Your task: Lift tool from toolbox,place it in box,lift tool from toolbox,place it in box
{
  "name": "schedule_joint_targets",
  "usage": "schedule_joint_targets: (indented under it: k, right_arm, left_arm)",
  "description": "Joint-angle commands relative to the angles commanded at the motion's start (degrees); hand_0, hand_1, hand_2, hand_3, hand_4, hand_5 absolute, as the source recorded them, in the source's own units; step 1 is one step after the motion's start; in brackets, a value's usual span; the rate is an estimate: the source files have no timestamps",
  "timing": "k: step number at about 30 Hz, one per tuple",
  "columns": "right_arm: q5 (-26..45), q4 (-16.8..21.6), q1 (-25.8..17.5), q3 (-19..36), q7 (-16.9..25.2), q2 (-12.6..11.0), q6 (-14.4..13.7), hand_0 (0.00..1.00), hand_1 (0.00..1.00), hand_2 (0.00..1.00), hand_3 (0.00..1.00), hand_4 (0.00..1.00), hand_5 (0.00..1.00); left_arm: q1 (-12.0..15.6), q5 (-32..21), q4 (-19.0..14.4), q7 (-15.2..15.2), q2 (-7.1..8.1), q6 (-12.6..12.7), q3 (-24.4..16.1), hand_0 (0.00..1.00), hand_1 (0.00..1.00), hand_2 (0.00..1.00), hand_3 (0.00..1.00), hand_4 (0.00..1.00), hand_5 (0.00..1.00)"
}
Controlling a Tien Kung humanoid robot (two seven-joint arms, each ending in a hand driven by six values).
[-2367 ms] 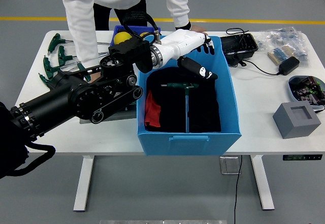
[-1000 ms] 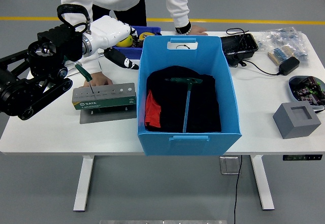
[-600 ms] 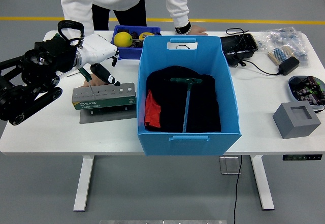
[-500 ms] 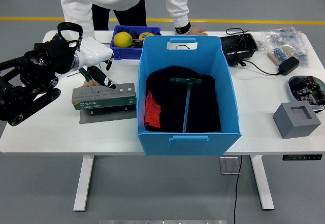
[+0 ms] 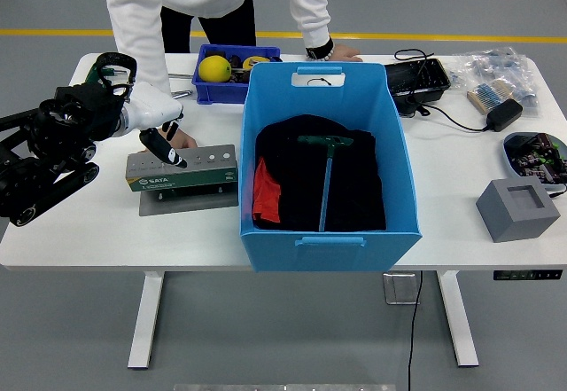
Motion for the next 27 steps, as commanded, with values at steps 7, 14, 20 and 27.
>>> schedule_joint_targets:
  k: [7, 14, 20, 27]
  right_arm:
    - [-0.08, 0.00, 0.11, 0.24, 0.07, -0.02, -0.06, 0.758, 0.764, 0.797, 0.680, 0.915, 0.766]
    - [-0.45, 0.00, 0.15, 0.56, -0.01, 0.01, -0.12, 0.759, 0.761, 0.796, 0.678, 0.914, 0.765]
    - [-0.89, 0.00, 0.13, 1.02, -0.08, 0.09, -0.20, 0.759, 0.761, 0.796, 0.678, 0.914, 0.765]
    - [-0.68, 0.00, 0.14, 0.83, -0.04, 0.10, -0.20, 0.757, 0.761, 0.794, 0.677, 0.913, 0.766]
  left_arm:
    - [-0.27, 0.63, 0.28, 0.31, 0.11, -0.95, 0.59, 0.767, 0.597, 0.512, 0.391, 0.927, 0.671]
    - [-0.51, 0.37, -0.75, 1.03, 0.10, -2.02, 0.64, 0.767, 0.582, 0.481, 0.371, 0.921, 0.676]
    - [-0.63, -0.08, -1.13, 2.13, -0.06, -3.63, 0.43, 0.767, 0.582, 0.481, 0.371, 0.921, 0.676]
    - [-0.62, -0.46, -1.59, 2.72, -0.10, -4.51, 0.41, 0.751, 0.549, 0.434, 0.365, 0.920, 0.696]
